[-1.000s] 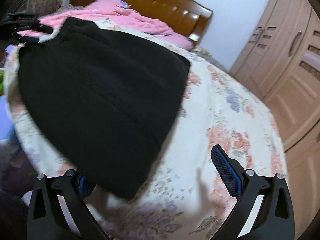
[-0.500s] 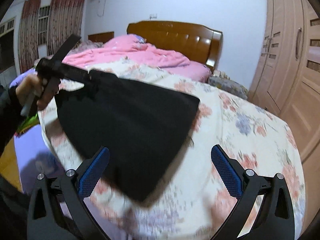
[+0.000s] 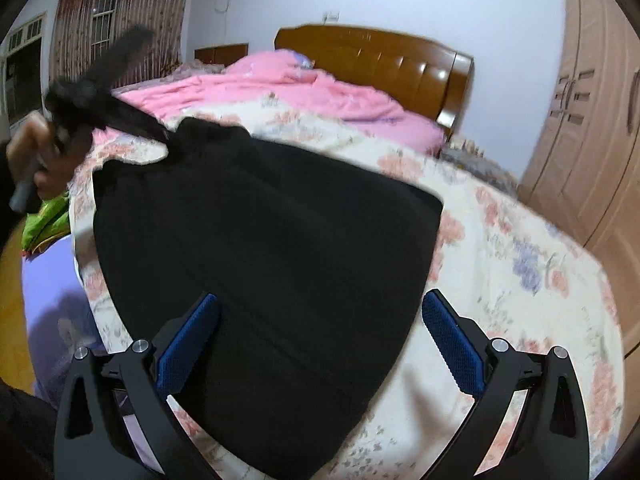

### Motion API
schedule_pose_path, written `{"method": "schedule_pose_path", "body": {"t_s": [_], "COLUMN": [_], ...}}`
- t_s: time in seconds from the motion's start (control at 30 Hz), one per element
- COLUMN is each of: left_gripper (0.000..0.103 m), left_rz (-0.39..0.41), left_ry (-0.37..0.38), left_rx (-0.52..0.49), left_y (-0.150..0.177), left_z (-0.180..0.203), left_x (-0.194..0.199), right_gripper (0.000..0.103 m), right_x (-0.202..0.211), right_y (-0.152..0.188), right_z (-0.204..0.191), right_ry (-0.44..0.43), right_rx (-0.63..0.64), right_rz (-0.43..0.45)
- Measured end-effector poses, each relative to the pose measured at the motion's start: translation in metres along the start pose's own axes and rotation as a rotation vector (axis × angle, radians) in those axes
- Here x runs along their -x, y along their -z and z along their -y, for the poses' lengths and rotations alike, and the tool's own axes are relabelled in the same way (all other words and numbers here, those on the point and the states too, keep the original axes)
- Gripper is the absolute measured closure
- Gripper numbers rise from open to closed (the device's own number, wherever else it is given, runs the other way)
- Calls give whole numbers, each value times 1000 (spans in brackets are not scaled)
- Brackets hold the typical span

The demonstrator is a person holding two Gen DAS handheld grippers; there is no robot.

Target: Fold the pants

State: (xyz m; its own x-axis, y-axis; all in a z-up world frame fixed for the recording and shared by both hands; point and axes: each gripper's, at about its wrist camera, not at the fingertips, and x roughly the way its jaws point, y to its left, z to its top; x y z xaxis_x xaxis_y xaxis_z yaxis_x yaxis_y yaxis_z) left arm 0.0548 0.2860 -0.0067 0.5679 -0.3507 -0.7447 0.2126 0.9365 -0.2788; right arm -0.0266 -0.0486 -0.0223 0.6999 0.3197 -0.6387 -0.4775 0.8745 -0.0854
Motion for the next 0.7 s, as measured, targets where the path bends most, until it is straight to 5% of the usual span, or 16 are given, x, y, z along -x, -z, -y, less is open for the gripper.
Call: {"method": "schedule_pose_path", "body": {"t_s": [0.23, 0.37, 0.47, 0.53, 0.63, 0.7], "left_gripper": [98, 97, 90, 85, 44, 42], "left_rz": [-29, -17, -72, -63, -52, -77], "left_ry": [-70, -172, -137, -15, 162, 171], "left_rx": [-10, -72, -46, 30, 102, 121], "left_y": [2, 1, -1, 1, 9, 15], "left_z": [-4, 16, 7, -6, -17, -17], "left_x": [4, 17, -1, 3, 16, 16], "right_gripper": [5, 5, 5, 5, 5, 5], "right_x": [-6, -6, -6, -5, -3, -3], "right_y": [7, 6, 8, 8, 9, 9], "right_z": [4, 3, 9, 9, 8, 10], "right_ry": [-36, -29, -50, -47, -45, -53], "right_rx": [-27, -10, -42, -37, -29, -30], "right_rz": [-23, -25, -25, -24, -20, -19]}}
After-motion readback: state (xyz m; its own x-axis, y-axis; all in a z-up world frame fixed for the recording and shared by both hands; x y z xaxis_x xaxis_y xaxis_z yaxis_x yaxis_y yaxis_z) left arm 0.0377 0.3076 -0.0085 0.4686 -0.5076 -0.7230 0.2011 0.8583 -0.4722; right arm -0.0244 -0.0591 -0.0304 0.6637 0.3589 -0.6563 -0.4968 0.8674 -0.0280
